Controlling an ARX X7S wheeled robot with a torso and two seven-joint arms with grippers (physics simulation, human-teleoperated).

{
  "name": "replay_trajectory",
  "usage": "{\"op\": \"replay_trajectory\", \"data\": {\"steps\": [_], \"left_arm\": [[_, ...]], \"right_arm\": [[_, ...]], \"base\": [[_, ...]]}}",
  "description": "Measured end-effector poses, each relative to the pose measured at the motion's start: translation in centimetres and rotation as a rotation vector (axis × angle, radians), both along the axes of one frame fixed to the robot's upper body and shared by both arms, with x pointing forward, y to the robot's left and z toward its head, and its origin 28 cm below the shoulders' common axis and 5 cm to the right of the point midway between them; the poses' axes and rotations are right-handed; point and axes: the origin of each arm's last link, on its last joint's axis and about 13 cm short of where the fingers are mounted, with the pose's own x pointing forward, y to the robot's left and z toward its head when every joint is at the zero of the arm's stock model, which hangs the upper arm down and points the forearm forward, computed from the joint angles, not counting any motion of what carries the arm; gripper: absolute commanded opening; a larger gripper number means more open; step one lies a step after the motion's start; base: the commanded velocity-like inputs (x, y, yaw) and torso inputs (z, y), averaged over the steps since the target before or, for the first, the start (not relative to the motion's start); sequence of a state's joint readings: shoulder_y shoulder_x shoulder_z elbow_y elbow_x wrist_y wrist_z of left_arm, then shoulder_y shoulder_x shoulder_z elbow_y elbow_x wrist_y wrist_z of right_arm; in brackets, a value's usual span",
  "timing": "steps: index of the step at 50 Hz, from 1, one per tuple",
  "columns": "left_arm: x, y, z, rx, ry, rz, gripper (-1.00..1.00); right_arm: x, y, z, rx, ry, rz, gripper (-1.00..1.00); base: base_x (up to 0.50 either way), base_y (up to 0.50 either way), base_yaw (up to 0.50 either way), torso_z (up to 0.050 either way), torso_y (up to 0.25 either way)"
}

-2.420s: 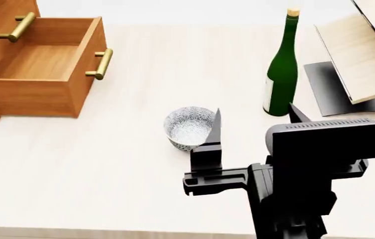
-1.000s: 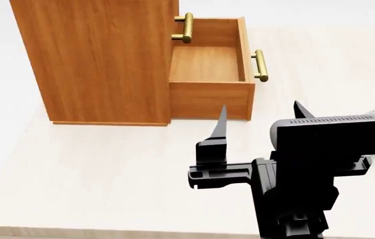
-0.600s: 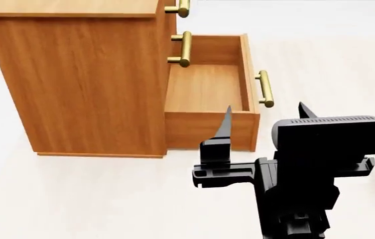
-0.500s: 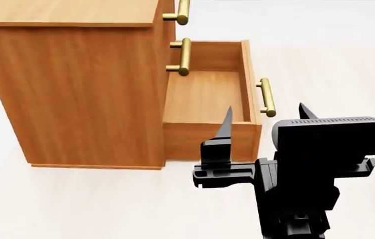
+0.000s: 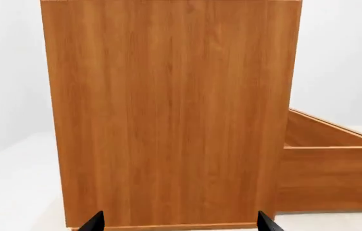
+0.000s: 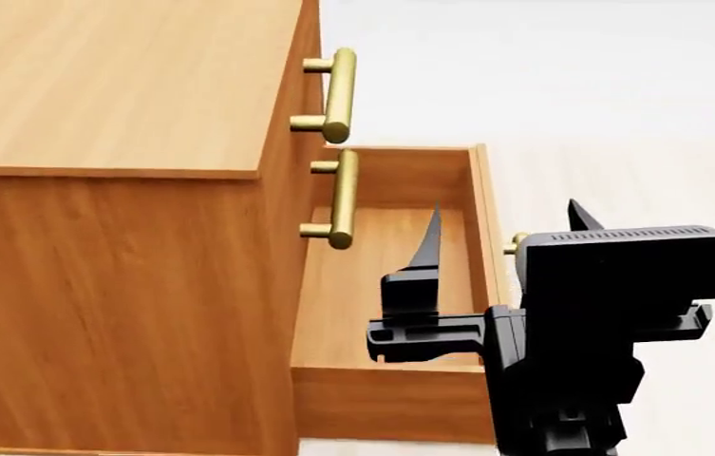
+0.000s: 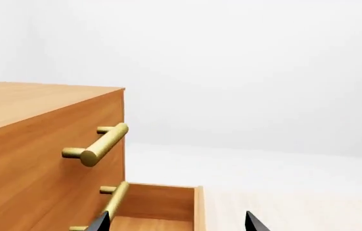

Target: Put the bowl in the bottom drawer of the cabinet and close it.

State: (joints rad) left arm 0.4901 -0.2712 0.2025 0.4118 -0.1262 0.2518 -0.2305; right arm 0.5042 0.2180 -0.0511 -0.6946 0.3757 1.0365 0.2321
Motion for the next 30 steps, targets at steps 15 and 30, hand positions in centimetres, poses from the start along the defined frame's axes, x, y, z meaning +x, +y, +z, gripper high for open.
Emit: {"op": "replay_trajectory", "data": {"steps": [15, 30], "left_arm": [[0.0, 0.0, 0.02, 0.0, -0.001, 0.002, 1.0], [-0.05, -0.04, 0.01, 0.003, 0.0, 0.002, 1.0]], "right_arm": [[0.11, -0.06, -0.08, -0.002, 0.004, -0.004, 1.0], [0.38, -0.07, -0.62, -0.024, 0.032, -0.002, 1.0]], "base": [[0.5, 0.0, 0.0, 0.0, 0.0], [0.13, 0.0, 0.0, 0.0, 0.0]]}}
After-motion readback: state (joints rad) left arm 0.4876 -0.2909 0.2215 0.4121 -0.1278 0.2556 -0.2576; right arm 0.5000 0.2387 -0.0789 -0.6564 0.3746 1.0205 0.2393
